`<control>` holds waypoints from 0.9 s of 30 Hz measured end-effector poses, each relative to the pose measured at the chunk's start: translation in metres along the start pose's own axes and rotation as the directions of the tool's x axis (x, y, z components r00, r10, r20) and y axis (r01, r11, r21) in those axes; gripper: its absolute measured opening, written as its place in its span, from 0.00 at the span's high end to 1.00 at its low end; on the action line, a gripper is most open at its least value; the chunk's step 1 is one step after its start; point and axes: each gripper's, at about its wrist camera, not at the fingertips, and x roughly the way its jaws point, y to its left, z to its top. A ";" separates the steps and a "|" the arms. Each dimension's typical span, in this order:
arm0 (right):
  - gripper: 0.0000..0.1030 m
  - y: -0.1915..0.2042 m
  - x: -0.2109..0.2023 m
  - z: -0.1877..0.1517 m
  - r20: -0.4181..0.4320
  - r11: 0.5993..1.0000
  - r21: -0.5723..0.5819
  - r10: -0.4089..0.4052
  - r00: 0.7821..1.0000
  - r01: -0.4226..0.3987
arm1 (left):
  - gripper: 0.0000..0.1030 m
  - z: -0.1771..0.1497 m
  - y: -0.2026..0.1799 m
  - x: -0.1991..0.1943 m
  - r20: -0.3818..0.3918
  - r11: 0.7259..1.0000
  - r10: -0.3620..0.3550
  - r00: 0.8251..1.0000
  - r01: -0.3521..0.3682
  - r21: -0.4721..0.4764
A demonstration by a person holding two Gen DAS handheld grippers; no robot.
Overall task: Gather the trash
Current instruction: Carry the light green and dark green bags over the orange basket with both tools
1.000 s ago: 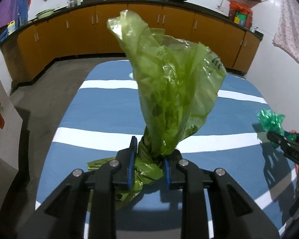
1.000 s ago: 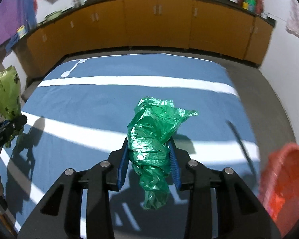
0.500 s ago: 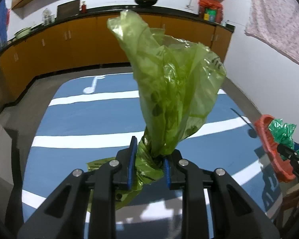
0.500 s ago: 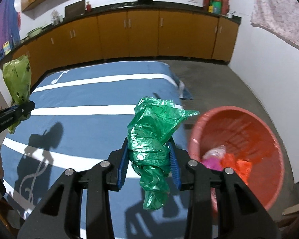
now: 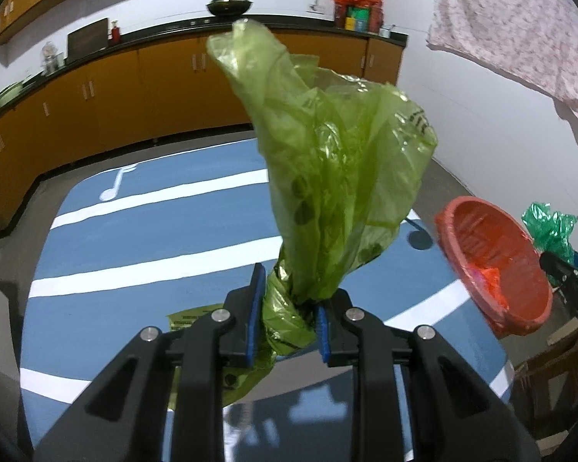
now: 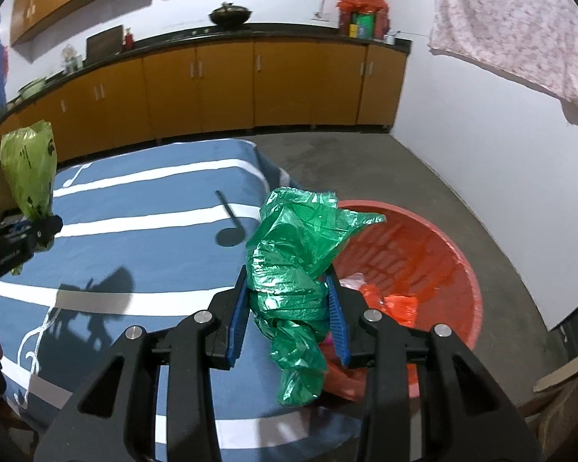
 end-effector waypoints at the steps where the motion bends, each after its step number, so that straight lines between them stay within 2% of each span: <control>1: 0.64 -0.004 -0.001 0.000 0.003 1.000 0.005 -0.007 1.000 0.007 | 0.77 0.000 -0.005 0.000 0.000 1.000 -0.006 1.000 0.006 0.007; 15: 0.64 -0.054 -0.001 -0.008 0.007 0.993 0.096 -0.071 0.997 0.070 | 0.77 0.007 -0.091 0.020 -0.027 0.987 -0.122 0.992 0.124 0.104; 27: 0.64 -0.087 -0.001 -0.011 0.008 0.980 0.170 -0.103 0.995 0.100 | 0.77 0.009 -0.140 0.030 -0.048 0.969 -0.193 0.980 0.198 0.149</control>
